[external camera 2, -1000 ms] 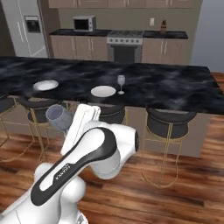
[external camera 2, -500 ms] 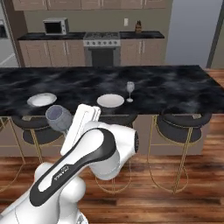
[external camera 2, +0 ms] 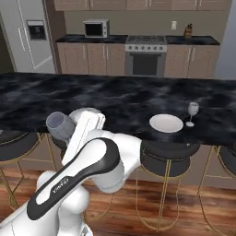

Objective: Retrieve the wine glasses from the counter and place one next to each plate.

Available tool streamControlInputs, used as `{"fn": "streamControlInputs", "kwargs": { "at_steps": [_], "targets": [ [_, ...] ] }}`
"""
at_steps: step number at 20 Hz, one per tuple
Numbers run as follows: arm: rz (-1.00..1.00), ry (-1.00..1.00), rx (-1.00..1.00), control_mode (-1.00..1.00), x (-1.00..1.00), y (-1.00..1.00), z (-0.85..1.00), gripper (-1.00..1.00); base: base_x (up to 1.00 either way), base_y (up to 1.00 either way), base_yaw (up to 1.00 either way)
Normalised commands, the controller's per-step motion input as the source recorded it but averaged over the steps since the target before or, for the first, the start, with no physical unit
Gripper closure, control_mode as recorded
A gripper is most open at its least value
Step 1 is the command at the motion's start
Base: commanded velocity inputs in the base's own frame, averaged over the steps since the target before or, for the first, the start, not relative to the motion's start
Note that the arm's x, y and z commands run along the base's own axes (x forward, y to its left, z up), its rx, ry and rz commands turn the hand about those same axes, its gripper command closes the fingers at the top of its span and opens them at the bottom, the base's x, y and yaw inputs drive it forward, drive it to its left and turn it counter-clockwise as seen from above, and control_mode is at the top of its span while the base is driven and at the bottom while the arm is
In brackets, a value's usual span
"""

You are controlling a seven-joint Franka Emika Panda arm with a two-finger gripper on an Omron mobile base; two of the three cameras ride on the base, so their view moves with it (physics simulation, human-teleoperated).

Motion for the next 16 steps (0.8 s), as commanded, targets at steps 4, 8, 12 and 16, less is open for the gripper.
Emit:
{"fn": "streamControlInputs", "kwargs": {
  "at_steps": [4,8,12,16],
  "targets": [
    [0.00,0.00,0.00,1.00,0.00,0.00,0.00,1.00,0.66,-0.10,0.56],
    [0.00,0.00,0.00,1.00,0.00,0.00,0.00,1.00,0.72,-0.46,0.31],
    [0.00,0.00,0.00,1.00,0.00,0.00,0.00,1.00,0.93,-0.35,0.19],
    [0.00,0.00,0.00,1.00,0.00,0.00,0.00,1.00,0.97,-0.12,0.10]
  ]
}}
